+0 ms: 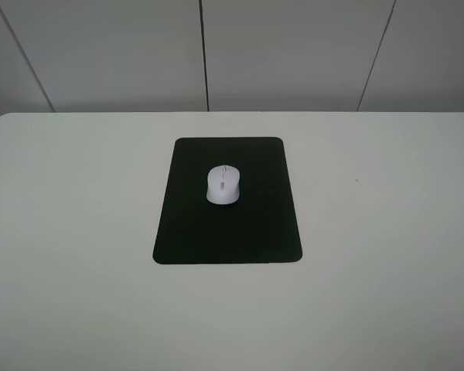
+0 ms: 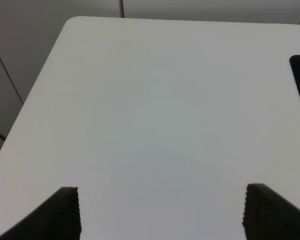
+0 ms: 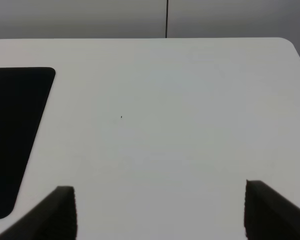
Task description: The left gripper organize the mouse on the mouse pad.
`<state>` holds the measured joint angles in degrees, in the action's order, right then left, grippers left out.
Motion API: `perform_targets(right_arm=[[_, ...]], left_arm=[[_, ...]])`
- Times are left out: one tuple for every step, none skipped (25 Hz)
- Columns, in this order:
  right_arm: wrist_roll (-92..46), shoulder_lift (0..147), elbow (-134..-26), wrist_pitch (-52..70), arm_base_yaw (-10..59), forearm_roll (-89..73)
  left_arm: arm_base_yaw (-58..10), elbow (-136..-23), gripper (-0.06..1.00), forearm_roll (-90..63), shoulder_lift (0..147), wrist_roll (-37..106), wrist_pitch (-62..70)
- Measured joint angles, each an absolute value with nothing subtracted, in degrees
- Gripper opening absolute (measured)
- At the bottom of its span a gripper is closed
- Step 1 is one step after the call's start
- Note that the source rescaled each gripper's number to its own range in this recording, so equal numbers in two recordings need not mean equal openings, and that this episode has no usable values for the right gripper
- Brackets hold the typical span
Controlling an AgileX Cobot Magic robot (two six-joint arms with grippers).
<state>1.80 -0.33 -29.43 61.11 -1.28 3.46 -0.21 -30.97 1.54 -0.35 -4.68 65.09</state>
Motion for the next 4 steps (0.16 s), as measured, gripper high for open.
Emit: perform_targets(right_arm=[[1.8, -0.3, -29.4, 61.1, -1.3, 3.5], [1.8, -0.3, -29.4, 61.1, -1.3, 3.5], [1.8, -0.3, -29.4, 61.1, -1.3, 3.5], [1.8, -0.3, -29.4, 61.1, -1.3, 3.5]], left_arm=[[-0.2, -31.0, 0.40, 1.5, -0.4, -4.7, 65.1], [-0.2, -31.0, 0.40, 1.5, -0.4, -4.7, 65.1], [-0.2, -31.0, 0.40, 1.5, -0.4, -4.7, 65.1], [-0.2, -31.0, 0.40, 1.5, -0.4, -4.7, 65.1]])
